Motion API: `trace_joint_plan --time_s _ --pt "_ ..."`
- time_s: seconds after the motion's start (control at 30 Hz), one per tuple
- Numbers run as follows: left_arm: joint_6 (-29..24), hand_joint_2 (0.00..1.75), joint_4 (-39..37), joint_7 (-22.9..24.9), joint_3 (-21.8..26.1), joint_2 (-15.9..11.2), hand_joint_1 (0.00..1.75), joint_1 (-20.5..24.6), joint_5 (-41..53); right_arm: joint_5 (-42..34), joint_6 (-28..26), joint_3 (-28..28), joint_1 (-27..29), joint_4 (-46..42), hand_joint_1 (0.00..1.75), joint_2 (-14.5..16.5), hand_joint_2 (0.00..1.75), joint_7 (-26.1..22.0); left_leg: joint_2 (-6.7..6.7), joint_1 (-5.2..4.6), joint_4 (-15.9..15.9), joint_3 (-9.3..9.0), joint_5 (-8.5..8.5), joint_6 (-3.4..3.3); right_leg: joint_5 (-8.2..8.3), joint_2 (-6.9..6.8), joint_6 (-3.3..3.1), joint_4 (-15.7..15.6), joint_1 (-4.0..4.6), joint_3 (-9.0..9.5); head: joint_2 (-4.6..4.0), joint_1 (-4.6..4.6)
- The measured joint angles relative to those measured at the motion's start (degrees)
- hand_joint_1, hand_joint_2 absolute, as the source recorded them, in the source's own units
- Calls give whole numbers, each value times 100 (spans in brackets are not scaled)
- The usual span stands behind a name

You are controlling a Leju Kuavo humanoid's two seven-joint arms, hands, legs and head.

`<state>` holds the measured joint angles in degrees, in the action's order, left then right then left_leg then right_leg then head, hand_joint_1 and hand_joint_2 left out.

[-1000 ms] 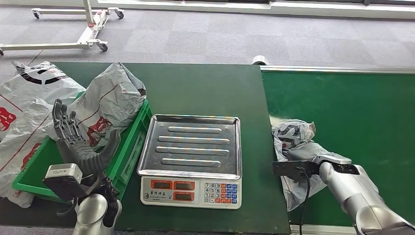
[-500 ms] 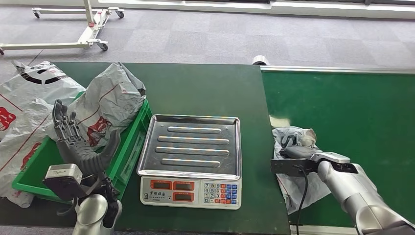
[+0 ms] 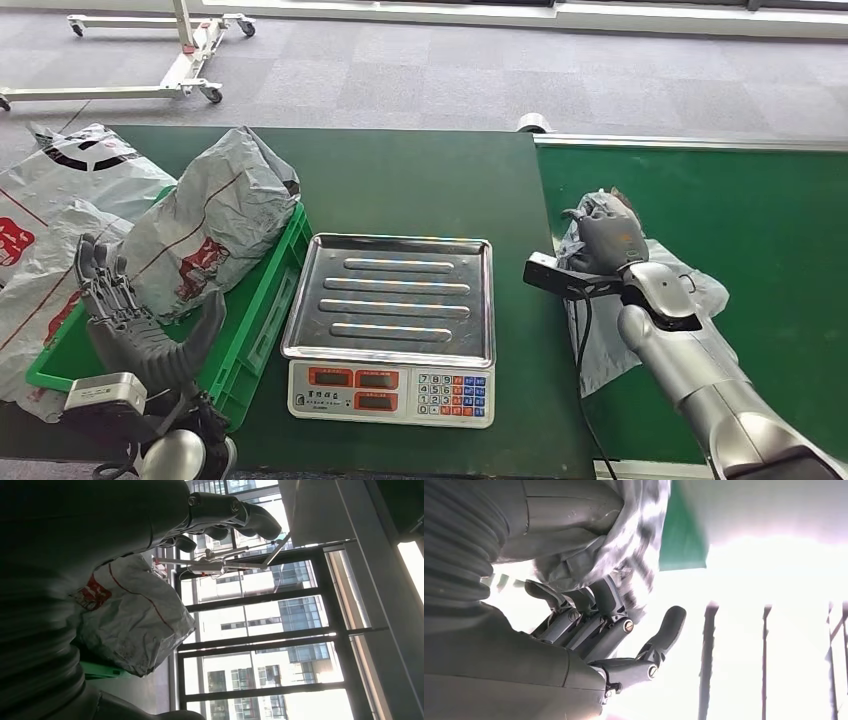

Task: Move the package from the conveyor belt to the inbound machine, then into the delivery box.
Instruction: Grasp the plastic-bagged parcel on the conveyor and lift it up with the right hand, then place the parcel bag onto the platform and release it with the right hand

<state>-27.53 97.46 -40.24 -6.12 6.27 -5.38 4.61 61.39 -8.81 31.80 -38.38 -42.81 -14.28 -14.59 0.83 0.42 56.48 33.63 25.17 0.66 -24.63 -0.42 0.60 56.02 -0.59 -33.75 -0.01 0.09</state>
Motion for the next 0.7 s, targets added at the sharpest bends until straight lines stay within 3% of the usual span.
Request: trace_joint_plan --time_s 0.1,0.3,0.53,0.6,0.7 --pt "-15 175 132 0 0 1 0 -107 23 615 -444 -187 212 -968 175 72 175 677 -9 -1 0 12 -1 1 -1 -6 -1 1 -1 -11 1 0" --pt "28 175 173 0 -1 20 0 -123 65 1747 -912 -786 343 -2533 175 319 175 1210 -18 0 0 9 -1 1 -8 -19 -9 2 0 -10 0 0" --pt "128 175 155 0 -40 99 0 -108 127 2782 -1940 -1291 562 -3629 175 553 175 1984 -23 -3 1 8 0 0 -9 -24 -8 1 -4 -7 0 1" --pt "154 175 133 1 -68 123 0 -85 128 2623 -2084 -1303 595 -3789 175 616 175 1875 -19 -3 1 6 0 0 -9 -22 -8 1 -4 -3 -1 2" --pt "228 175 76 2 -110 153 0 12 129 1510 -1441 -1272 652 -3899 175 898 175 634 -2 -2 0 -3 2 1 -7 -9 -10 1 -3 -2 0 1"
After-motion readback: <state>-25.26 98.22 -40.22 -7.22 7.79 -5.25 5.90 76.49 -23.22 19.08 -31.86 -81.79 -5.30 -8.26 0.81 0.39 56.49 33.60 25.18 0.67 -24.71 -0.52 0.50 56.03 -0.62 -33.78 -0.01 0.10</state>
